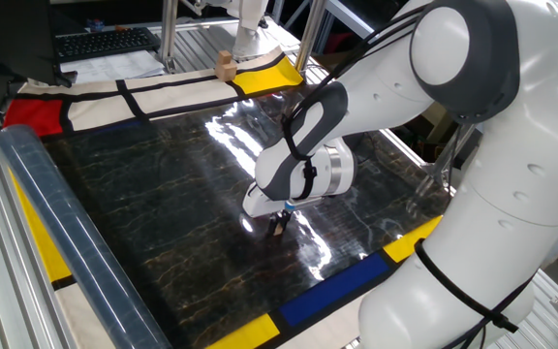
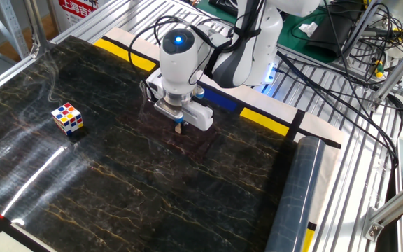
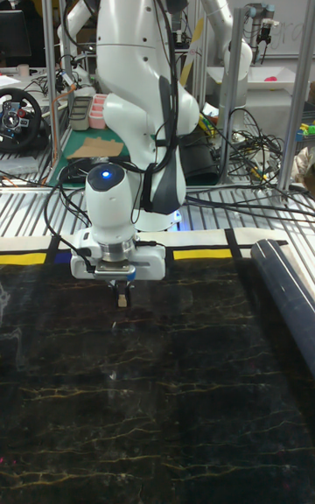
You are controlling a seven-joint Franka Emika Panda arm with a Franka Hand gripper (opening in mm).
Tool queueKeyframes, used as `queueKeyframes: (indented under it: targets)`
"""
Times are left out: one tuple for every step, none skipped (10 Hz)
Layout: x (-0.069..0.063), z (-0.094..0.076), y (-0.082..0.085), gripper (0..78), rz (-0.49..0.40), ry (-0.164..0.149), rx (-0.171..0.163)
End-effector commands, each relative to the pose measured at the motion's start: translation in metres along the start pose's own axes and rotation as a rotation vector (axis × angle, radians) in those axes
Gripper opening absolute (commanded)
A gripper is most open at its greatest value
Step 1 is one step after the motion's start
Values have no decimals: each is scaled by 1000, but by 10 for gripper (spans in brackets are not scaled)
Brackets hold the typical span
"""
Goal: Hold a small block with the gripper and sweep it from left to right on the table
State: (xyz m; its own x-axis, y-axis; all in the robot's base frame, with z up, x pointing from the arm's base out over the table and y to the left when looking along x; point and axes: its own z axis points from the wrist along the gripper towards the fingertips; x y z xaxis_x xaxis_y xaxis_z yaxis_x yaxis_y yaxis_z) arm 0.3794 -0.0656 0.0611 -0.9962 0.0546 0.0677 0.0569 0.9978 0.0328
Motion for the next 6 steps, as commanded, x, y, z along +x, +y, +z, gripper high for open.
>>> queueKeyframes:
  targets:
    - [31,28,95,11,72,12,-21]
    - [33,30,99,11,75,10,-22]
    - [39,34,107,11,85,7,-28]
    - [43,35,113,11,95,7,-29]
    - [49,35,120,11,106,11,-35]
    - [54,33,127,11,118,12,-37]
